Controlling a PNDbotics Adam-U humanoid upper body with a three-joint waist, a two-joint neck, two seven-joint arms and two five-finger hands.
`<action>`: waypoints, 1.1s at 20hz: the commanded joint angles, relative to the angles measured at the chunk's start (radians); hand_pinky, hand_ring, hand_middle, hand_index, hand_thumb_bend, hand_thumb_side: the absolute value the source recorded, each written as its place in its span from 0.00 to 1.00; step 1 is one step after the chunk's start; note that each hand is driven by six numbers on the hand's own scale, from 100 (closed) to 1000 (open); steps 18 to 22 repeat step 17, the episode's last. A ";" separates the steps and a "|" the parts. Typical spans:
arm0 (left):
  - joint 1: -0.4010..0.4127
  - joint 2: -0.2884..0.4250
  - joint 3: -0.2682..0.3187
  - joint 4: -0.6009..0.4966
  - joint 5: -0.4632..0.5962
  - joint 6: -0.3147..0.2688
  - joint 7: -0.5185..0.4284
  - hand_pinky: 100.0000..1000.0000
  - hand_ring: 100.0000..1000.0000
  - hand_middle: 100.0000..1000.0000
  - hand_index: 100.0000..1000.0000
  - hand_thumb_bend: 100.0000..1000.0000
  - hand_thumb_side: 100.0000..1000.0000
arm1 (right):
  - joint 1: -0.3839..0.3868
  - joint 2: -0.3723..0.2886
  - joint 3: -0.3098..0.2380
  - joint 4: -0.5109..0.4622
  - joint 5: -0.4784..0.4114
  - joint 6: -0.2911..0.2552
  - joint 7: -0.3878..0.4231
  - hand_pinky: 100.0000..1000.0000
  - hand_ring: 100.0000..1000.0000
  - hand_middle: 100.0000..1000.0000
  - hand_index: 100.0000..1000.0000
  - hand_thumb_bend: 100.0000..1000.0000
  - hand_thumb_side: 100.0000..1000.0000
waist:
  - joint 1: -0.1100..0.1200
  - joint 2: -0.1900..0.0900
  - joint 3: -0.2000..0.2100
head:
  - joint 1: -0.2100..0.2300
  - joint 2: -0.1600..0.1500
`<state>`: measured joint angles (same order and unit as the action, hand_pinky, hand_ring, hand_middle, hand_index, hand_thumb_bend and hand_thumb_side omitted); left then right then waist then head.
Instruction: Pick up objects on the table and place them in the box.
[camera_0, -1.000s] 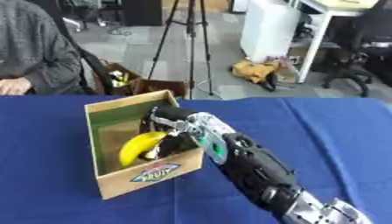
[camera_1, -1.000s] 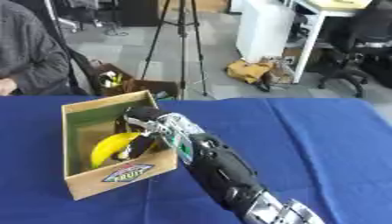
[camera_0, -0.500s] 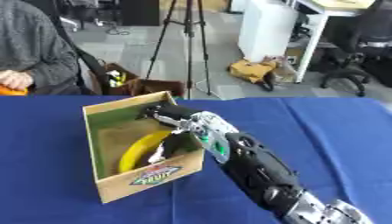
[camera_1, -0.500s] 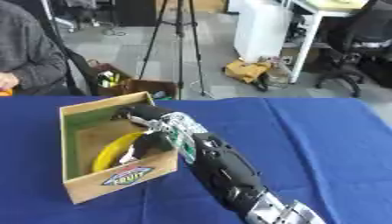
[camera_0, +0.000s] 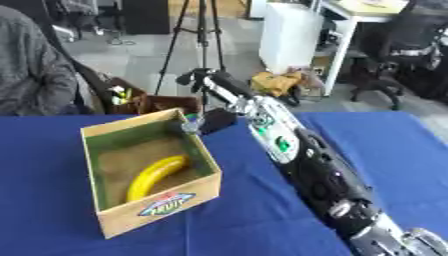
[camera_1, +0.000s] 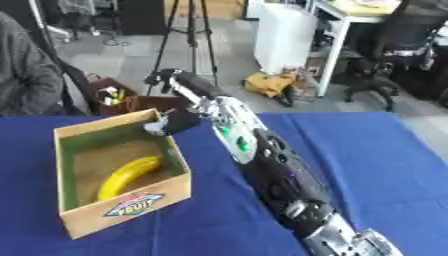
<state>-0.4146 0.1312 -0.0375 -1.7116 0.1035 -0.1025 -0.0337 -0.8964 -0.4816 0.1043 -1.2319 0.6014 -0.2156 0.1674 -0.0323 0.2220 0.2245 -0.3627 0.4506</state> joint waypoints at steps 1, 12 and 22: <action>0.002 0.022 0.038 -0.019 -0.011 -0.006 0.032 0.61 0.66 0.50 0.68 0.52 0.94 | 0.035 -0.041 -0.038 -0.095 -0.055 -0.031 -0.052 0.69 0.70 0.76 0.86 0.29 0.65 | 0.005 -0.020 -0.028 | 0.069 0.007; 0.027 0.062 0.123 -0.026 -0.041 -0.011 0.138 0.61 0.72 0.56 0.68 0.52 0.94 | 0.309 0.073 -0.082 -0.367 -0.223 0.053 -0.221 0.67 0.70 0.76 0.85 0.21 0.70 | 0.035 -0.004 -0.241 | 0.282 0.036; 0.048 0.056 0.123 -0.019 -0.034 -0.012 0.144 0.61 0.73 0.58 0.68 0.52 0.95 | 0.434 0.130 -0.095 -0.445 -0.300 0.129 -0.298 0.67 0.68 0.74 0.84 0.20 0.70 | 0.053 -0.004 -0.281 | 0.305 0.074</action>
